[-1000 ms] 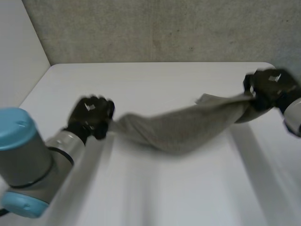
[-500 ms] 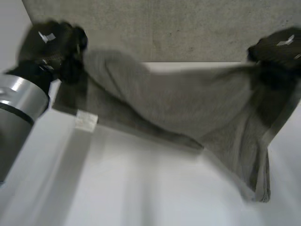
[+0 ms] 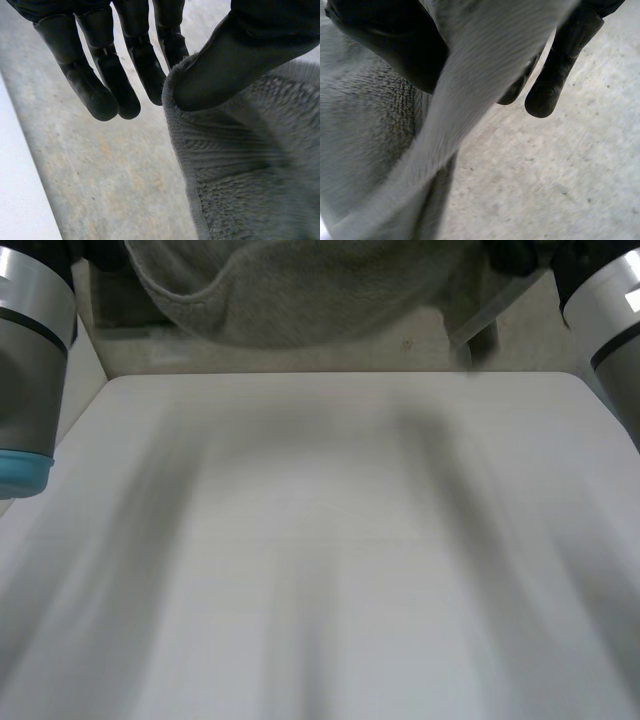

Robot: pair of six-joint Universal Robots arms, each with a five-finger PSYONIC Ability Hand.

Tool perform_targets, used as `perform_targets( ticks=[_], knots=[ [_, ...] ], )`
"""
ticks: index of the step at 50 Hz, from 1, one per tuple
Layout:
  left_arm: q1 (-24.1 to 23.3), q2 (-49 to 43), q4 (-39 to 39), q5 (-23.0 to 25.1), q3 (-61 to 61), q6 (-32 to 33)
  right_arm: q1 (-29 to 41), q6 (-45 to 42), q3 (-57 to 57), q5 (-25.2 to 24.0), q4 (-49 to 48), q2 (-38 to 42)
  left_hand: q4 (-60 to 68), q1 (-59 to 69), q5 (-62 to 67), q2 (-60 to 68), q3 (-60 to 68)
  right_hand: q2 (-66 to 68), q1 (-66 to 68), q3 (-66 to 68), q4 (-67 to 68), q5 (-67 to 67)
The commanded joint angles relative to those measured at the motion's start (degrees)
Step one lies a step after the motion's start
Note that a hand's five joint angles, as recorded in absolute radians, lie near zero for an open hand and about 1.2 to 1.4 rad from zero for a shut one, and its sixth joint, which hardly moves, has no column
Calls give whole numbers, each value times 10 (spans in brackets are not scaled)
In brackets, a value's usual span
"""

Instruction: Fold the towel.

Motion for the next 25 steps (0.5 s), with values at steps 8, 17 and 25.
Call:
perform_targets(
  ticks=[8,17,25],
  knots=[
    [-1,19,32,32,-259,-6,-5,-132,114,-9,174,65,-66,-27,-147,-52,-85,35,46,33,35,28],
    [-1,16,117,48,-401,-4,-11,-154,221,-8,116,125,-66,-27,-147,-52,-85,35,46,33,35,28],
    [-14,18,131,49,-441,15,-11,-154,231,3,121,138,-66,-27,-147,-52,-85,-18,-6,-20,-18,-25]
  ],
)
